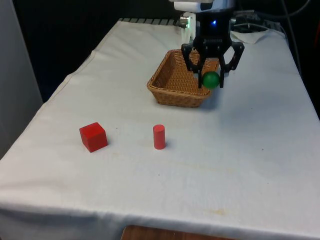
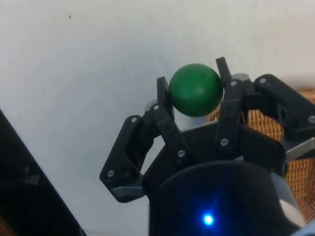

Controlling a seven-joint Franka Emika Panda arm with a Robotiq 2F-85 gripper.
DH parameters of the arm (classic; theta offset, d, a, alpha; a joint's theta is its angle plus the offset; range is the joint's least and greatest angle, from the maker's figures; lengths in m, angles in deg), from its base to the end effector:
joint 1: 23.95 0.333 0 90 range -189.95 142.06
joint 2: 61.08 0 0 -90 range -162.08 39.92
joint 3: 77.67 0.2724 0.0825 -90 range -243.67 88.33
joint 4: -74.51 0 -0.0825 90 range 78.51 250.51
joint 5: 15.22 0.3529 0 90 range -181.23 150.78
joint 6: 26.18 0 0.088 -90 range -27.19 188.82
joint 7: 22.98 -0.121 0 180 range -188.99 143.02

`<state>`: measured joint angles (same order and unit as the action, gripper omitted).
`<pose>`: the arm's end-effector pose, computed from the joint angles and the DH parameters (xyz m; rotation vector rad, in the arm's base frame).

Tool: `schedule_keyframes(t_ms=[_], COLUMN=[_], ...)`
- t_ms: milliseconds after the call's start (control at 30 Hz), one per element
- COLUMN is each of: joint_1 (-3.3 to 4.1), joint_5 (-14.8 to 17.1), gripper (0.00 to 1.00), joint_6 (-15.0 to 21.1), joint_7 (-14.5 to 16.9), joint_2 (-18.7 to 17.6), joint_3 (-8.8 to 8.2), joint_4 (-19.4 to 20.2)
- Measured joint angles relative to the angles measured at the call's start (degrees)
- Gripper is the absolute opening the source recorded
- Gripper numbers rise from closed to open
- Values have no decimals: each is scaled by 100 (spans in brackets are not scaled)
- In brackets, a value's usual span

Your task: Pick up the object to the left of the cylinder and place it into the basket.

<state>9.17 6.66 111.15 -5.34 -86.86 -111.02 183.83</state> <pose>0.5989 0.0179 0.2739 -3.1149 -0.1542 -0.2155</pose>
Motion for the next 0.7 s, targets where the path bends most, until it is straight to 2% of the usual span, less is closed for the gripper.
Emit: schedule_keyframes(t_ms=[333,700], joint_1=[40,34], joint_5=[-264,-573], gripper=[0,0], joint_6=[40,126], joint_7=[0,-11], joint_2=[378,728], joint_3=[0,-6], joint_4=[453,905])
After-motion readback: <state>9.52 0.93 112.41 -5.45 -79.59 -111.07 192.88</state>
